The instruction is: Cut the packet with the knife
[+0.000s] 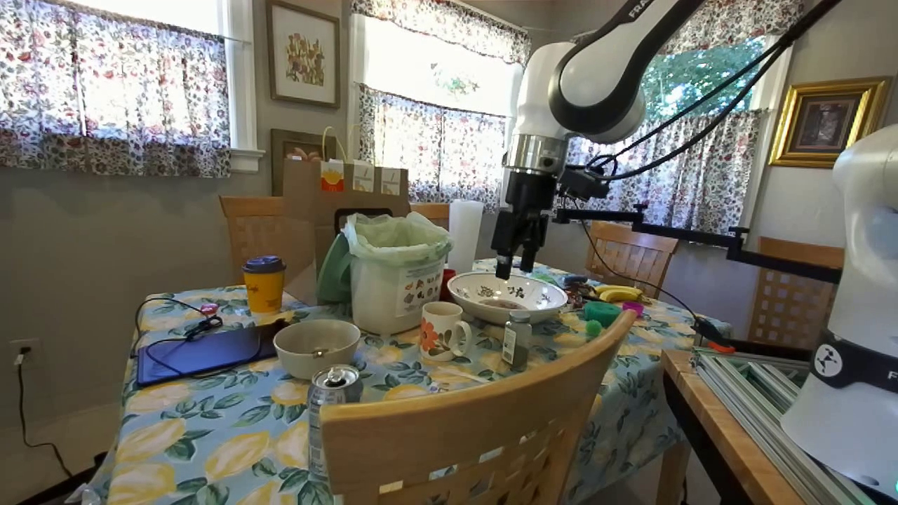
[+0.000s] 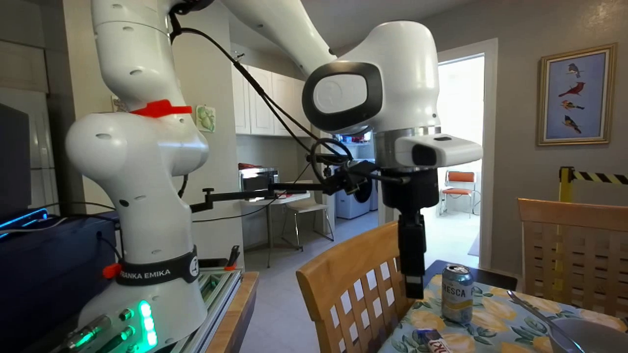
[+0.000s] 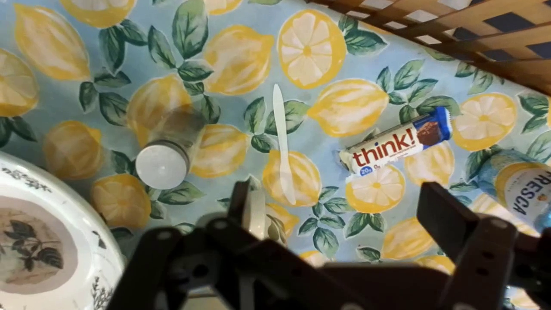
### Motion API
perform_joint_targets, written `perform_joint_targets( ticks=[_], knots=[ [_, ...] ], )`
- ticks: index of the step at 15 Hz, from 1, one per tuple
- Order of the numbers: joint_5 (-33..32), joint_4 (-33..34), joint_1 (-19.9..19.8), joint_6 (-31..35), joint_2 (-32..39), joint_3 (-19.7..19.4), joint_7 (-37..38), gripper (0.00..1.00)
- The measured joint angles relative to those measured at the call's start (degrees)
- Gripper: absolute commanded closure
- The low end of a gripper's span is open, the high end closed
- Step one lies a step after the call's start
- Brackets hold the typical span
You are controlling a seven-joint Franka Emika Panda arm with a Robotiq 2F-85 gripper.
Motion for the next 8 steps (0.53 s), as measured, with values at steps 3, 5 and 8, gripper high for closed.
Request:
perform_joint_targets(
  ticks=[3,5,8],
  knots=[
    [0.00,0.09,-0.15,3.98,4.71,-0.42,0.00,0.00],
    [0.22,0.12,-0.18,6.23,7.62,-0.42,-0.11,0.00],
    [0.29,0.18,-0.19,9.54,11.47,-0.39,-0.67,0.00]
  ],
)
